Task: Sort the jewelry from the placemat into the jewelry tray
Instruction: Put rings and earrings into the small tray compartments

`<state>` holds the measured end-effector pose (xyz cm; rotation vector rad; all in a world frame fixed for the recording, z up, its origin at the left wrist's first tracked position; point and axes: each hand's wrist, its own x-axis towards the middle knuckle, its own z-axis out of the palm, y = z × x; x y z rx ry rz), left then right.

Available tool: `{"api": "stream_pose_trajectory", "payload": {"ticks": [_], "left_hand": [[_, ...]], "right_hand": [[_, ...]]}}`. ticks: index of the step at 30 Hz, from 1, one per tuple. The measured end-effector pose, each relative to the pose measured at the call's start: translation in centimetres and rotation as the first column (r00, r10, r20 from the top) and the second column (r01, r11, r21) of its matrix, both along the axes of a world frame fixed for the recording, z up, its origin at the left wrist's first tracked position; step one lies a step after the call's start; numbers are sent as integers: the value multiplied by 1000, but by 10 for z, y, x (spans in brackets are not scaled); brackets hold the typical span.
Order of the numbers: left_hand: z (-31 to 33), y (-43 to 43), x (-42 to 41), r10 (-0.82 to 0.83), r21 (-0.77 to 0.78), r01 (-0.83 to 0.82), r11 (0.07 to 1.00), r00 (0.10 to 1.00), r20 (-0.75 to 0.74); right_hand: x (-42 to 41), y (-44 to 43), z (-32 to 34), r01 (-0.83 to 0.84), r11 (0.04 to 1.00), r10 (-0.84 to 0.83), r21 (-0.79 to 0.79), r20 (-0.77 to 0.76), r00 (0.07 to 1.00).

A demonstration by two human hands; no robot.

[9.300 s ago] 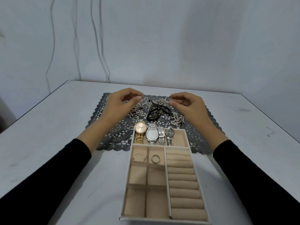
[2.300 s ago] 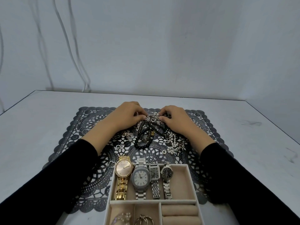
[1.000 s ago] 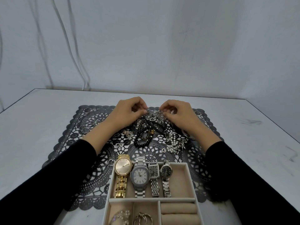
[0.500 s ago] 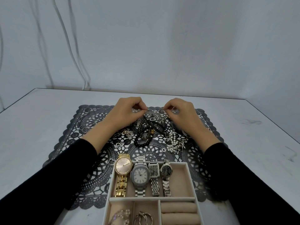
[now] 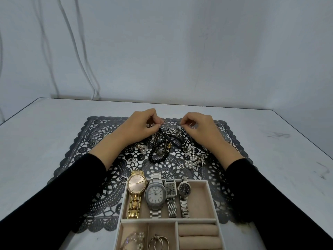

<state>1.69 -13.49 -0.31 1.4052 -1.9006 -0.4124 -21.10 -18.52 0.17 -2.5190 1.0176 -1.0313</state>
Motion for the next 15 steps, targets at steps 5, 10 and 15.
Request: {"api": "stream_pose_trajectory", "payload": {"ticks": [5,10,15], "left_hand": [[0,-4,6,-16,35,13,999,995,99],[0,-5,10,19,37,-24,999,993,116],[1,-6,1,16,-2,-16,1000,985,169]], "right_hand": [[0,-2,-2,-14,998,17,58,-48,999],[1,-2,-1,-15,995,20,102,-48,999],[5,-1,-1,13,990,-16,138,25,1000]]}}
